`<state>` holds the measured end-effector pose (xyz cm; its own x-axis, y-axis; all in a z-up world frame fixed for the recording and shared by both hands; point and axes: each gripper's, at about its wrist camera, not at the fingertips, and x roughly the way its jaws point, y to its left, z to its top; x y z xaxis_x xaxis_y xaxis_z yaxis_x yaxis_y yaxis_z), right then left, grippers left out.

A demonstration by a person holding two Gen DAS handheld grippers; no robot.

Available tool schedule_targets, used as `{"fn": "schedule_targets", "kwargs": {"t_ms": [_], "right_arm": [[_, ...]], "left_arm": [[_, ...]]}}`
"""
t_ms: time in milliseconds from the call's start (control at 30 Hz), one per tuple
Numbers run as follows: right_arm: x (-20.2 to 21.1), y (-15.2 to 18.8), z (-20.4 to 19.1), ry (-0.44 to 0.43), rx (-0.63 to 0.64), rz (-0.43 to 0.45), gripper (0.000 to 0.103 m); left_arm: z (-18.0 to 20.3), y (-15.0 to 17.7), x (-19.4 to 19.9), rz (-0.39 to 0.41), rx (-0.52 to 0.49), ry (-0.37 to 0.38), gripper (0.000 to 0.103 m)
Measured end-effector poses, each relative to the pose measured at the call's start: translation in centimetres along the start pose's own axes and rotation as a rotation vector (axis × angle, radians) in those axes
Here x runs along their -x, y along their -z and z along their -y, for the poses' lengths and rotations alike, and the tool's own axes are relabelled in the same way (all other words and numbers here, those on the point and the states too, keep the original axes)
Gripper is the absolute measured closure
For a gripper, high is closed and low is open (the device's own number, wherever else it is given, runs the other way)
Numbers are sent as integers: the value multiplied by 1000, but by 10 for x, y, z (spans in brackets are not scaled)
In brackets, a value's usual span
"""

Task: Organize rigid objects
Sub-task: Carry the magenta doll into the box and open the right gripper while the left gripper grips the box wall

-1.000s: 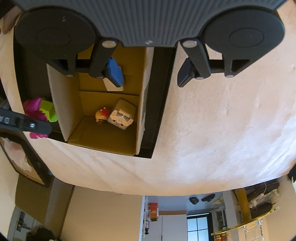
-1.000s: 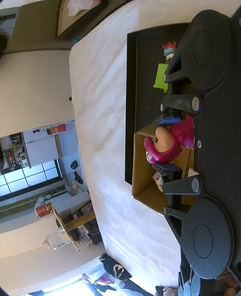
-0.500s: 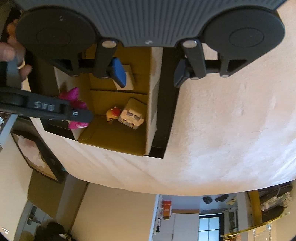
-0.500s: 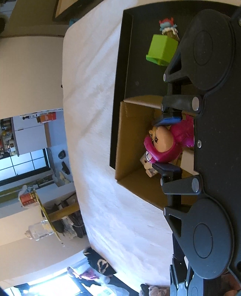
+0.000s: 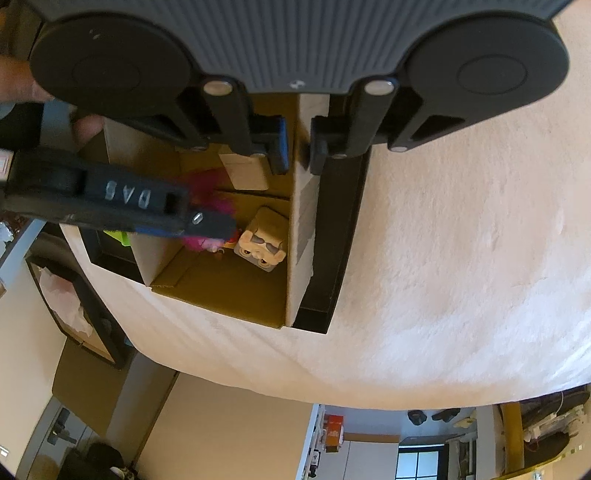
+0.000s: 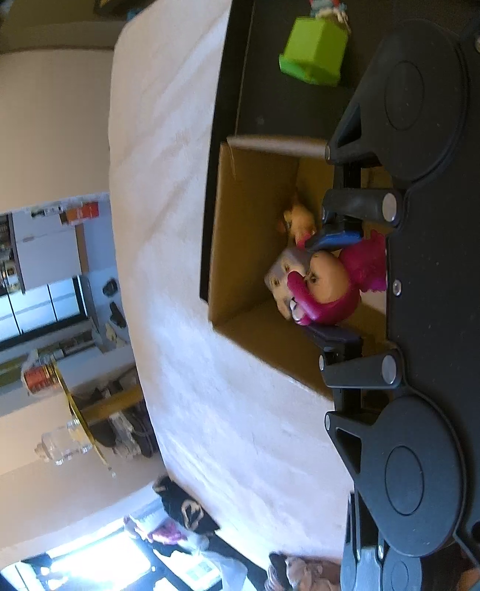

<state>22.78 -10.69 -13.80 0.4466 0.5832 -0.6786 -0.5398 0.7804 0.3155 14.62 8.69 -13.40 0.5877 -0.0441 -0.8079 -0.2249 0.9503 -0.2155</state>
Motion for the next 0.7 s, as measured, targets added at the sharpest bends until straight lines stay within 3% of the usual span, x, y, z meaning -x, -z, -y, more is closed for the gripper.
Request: {"fn": "schedule_targets", "kwargs": {"t_ms": [33, 333, 700], "right_arm": [[-2, 1, -2, -2, 4, -14, 49], [14, 0, -4, 40, 8, -24, 49], [48, -2, 27, 65, -66, -17, 49]], "left_arm": [[0, 0, -1, -3, 0, 0, 93], [-1, -1, -1, -3, 5, -4, 93], [10, -4, 3, -19, -35, -79, 88]]}}
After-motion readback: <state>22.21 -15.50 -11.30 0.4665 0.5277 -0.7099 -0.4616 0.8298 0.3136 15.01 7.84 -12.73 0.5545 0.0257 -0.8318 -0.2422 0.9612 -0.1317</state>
